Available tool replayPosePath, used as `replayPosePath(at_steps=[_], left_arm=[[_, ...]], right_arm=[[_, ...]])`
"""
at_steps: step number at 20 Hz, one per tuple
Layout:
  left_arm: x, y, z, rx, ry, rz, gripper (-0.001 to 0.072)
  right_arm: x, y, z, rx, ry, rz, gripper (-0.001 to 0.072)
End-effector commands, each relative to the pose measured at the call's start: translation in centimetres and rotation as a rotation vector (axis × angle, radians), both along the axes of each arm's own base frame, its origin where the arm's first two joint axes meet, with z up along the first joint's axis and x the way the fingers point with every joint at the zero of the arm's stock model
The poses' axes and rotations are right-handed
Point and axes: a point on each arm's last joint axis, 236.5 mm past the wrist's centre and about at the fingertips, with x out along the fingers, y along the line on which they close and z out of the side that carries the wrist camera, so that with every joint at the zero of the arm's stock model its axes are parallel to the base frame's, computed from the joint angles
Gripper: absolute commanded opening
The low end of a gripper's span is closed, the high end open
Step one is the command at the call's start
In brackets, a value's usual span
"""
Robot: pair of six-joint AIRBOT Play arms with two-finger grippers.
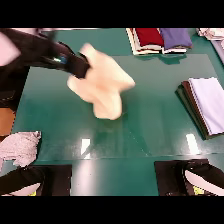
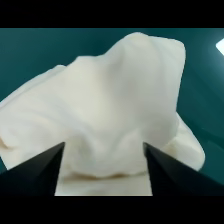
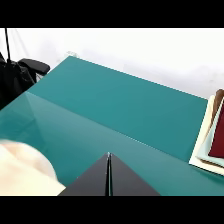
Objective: Fold the shirts.
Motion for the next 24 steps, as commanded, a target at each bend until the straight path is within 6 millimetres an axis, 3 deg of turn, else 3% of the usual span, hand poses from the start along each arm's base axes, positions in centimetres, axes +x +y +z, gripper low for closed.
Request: replayPosePath(at_steps=[1,4,8,11,13,17,23,24], left_arm=[[0.7,-4.7,-5.9,0.002,0.14,-0.076,0.0617],[4.9,-3.4,-8.8,0.036,0.133,-0.007,0.0618],[11.3,3.7,-14.4,0.024,0.258,0.218,0.0619],[13.8,7.9,-19.5,-0.023,0.398,0.318,0.0618],[14.7,8.4,-21.9,-0.057,0.442,0.281,0.0618],[16.0,7.3,-25.0,-0.038,0.401,0.142,0.0618],[16.1,6.3,-28.9,-0.043,0.442,0.093,0.0616],[16.3,6.3,-28.7,-0.045,0.432,0.094,0.0489]], right_arm=[[-0.1,0.1,0.1,-0.002,0.001,0.003,0.002],[-0.2,0.1,-0.2,-0.007,0.01,0.006,0.002],[-0.6,0.2,-1.2,-0.028,0.049,0.018,0.002],[-0.2,0.3,-2.2,-0.039,0.079,0.024,0.002],[0.4,0.5,-3.4,-0.051,0.118,0.031,0.002],[1.8,1.0,-6.3,-0.075,0.199,0.044,0.002],[3.2,1.4,-10.0,-0.108,0.308,0.061,0.002],[3.3,1.4,-10.9,-0.121,0.336,0.065,0.002]])
